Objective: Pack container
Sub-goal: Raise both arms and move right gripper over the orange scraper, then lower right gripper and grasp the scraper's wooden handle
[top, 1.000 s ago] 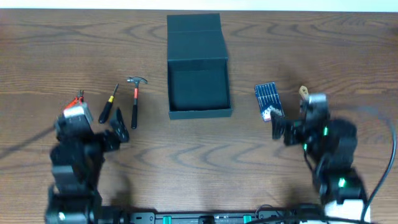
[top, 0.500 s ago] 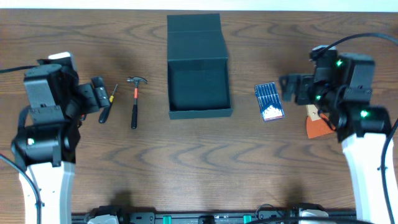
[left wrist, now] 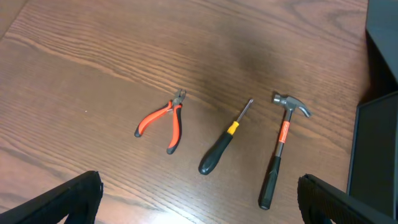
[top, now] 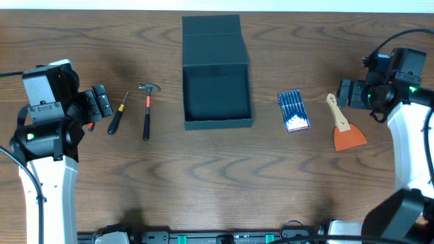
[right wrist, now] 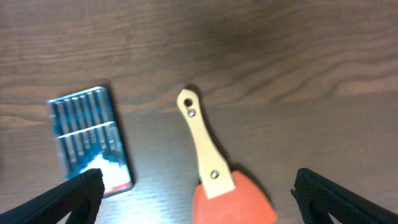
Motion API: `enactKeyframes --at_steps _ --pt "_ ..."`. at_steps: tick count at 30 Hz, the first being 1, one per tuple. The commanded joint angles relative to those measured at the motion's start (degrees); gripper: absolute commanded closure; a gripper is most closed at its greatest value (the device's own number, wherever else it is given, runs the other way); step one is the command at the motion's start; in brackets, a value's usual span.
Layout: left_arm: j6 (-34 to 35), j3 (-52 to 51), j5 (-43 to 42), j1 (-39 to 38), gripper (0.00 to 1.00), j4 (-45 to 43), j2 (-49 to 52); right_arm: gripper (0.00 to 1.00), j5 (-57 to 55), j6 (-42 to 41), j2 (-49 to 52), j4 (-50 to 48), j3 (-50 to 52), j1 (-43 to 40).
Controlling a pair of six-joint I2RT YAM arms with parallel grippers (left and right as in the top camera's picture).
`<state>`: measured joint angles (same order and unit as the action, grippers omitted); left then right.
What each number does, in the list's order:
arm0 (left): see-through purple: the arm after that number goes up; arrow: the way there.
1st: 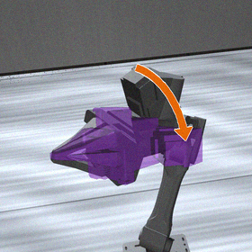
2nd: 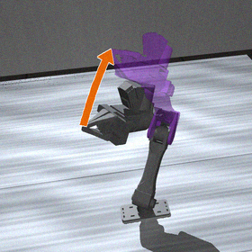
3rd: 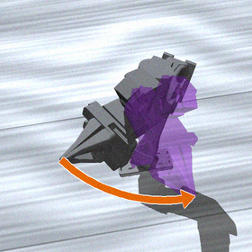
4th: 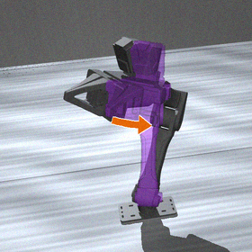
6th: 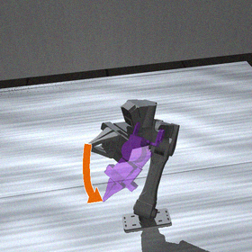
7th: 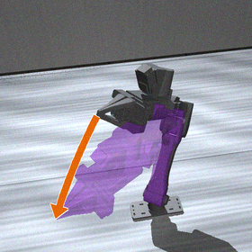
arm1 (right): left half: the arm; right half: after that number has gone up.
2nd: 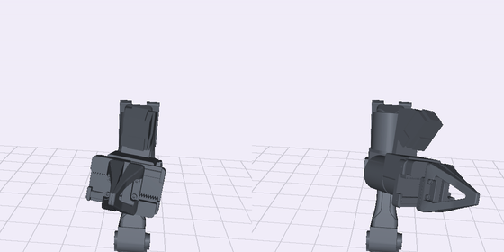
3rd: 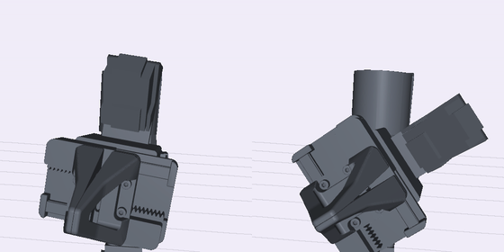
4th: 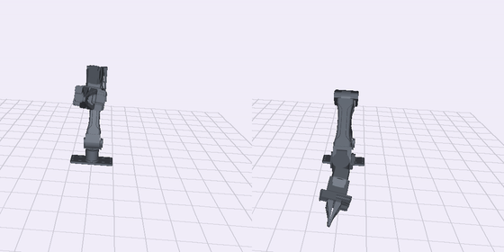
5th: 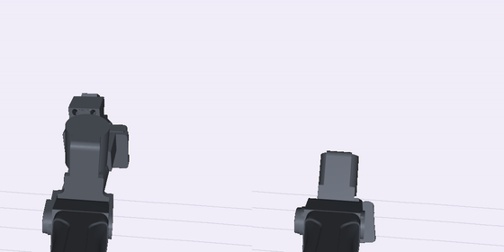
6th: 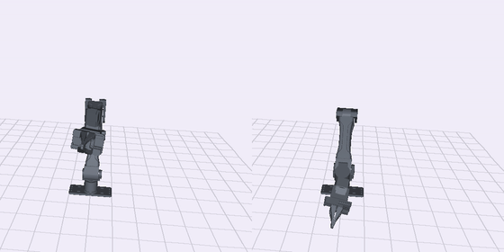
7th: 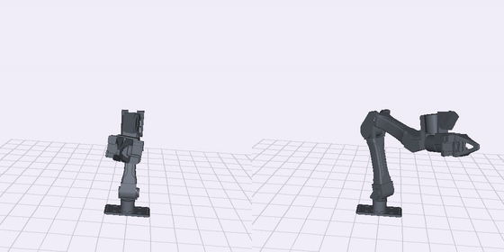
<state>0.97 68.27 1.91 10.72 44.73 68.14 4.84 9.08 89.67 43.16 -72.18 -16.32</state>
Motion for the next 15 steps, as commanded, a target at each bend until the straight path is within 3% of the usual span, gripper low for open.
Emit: enactKeyframes --at_steps 1,5,15 --pt "-1.2 1.1 0.7 0.2 0.02 0.0 0.8 0.04 -2.1 6.9 3.3 -1.2 -1.1 -0.2" --pt "-1.2 1.1 0.7 0.2 0.02 0.0 1.0 0.04 -1.6 14.9 9.1 0.6 -1.1 -0.1" --pt "-1.2 1.1 0.7 0.2 0.02 0.0 1.0 0.06 -2.0 16.7 16.2 1.9 -1.1 -0.1"
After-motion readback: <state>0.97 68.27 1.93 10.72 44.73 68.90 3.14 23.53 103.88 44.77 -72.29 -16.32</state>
